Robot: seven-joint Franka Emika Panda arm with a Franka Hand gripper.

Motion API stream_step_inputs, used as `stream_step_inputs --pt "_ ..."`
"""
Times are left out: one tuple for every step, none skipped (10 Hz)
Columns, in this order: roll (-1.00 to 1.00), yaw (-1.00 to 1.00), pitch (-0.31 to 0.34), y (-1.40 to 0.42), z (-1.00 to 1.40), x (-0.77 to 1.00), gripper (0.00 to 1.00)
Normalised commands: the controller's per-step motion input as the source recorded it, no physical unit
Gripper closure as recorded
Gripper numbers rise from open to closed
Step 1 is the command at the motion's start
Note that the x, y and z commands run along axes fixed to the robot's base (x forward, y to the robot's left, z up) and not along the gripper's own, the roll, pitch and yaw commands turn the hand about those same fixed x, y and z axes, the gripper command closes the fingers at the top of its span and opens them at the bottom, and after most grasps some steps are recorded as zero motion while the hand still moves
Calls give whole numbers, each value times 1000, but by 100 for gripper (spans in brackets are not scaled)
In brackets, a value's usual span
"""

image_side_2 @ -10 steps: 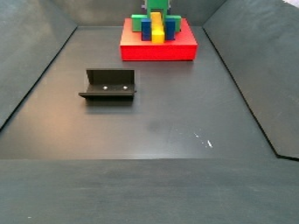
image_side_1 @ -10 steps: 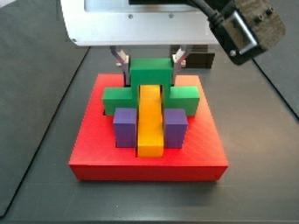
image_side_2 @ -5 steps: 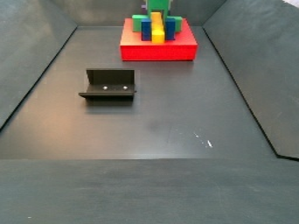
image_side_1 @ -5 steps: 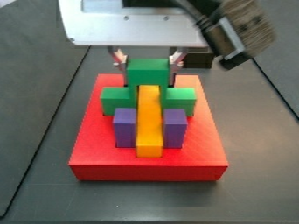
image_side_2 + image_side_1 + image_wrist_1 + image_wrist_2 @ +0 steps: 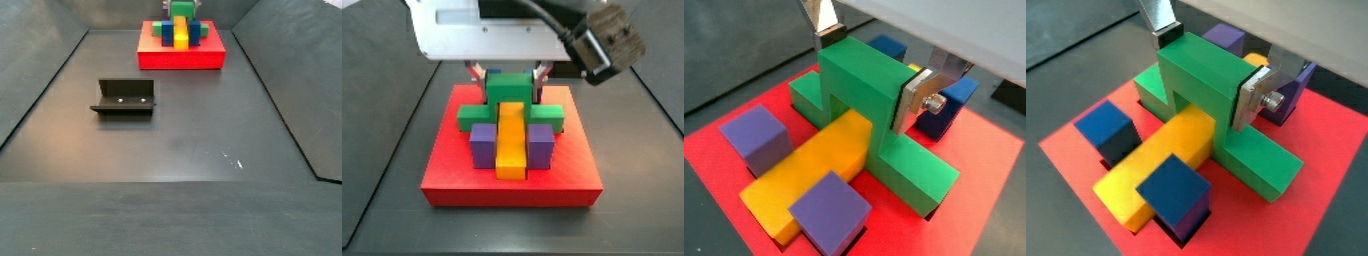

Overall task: Pick up the green object. Move up. Move to above the board. Insert the green object.
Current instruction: Insert the green object.

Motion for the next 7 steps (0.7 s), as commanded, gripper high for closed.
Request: stream_step_inputs --pt "101 74 -73 0 -977 163 100" --pt "111 51 -3 0 -1000 200 100" --pt "111 34 0 -103 -1000 203 100" --pt "169 9 0 -249 -983 166 100" --pt "336 0 0 -326 -394 43 100" --pt "0 0 -49 0 0 -60 100" --pt "0 0 0 0 0 0 100"
